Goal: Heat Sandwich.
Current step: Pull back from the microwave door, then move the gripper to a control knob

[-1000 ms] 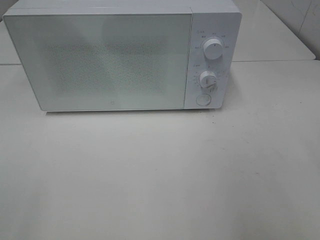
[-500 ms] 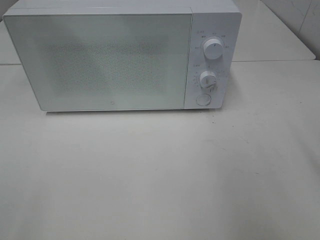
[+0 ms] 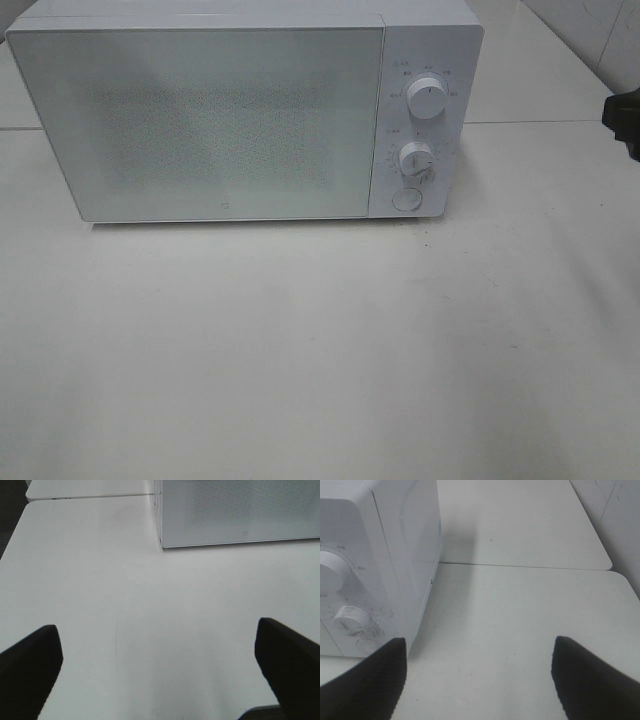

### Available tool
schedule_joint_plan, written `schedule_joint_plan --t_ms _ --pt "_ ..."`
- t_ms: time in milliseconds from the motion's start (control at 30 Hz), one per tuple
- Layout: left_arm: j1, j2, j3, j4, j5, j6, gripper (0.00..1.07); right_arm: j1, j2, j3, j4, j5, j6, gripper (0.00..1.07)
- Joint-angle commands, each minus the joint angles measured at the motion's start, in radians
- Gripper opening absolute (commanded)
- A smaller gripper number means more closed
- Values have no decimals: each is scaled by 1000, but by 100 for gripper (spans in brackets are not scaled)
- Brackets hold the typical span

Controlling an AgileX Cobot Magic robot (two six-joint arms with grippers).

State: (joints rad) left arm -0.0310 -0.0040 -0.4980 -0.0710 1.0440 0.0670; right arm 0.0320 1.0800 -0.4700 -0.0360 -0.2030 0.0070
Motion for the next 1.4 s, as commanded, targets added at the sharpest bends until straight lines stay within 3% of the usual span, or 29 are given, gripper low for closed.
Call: schedule_joint_plan --t_ms 33,167,233,400,433,533,1000,1400 --pt "4 -26 3 0 -16 -4 101 -2 50 53 27 -186 -7 76" --pt "4 -26 3 0 -16 -4 101 35 112 107 92 -346 -66 76" --pt "4 -26 3 0 -16 -4 101 90 166 135 205 -452 -163 76" --pt "4 -26 3 0 -16 -4 101 168 226 152 342 -547 -255 76" --pt "4 -26 3 0 -16 -4 101 221 265 152 432 -595 -305 76" --pt "4 -26 3 0 -16 -4 101 333 342 152 547 -709 -347 76" --pt "4 -26 3 0 -16 -4 101 635 559 138 712 -978 -270 76" --pt "4 -26 3 0 -16 -4 101 738 652 83 836 -1015 -271 76"
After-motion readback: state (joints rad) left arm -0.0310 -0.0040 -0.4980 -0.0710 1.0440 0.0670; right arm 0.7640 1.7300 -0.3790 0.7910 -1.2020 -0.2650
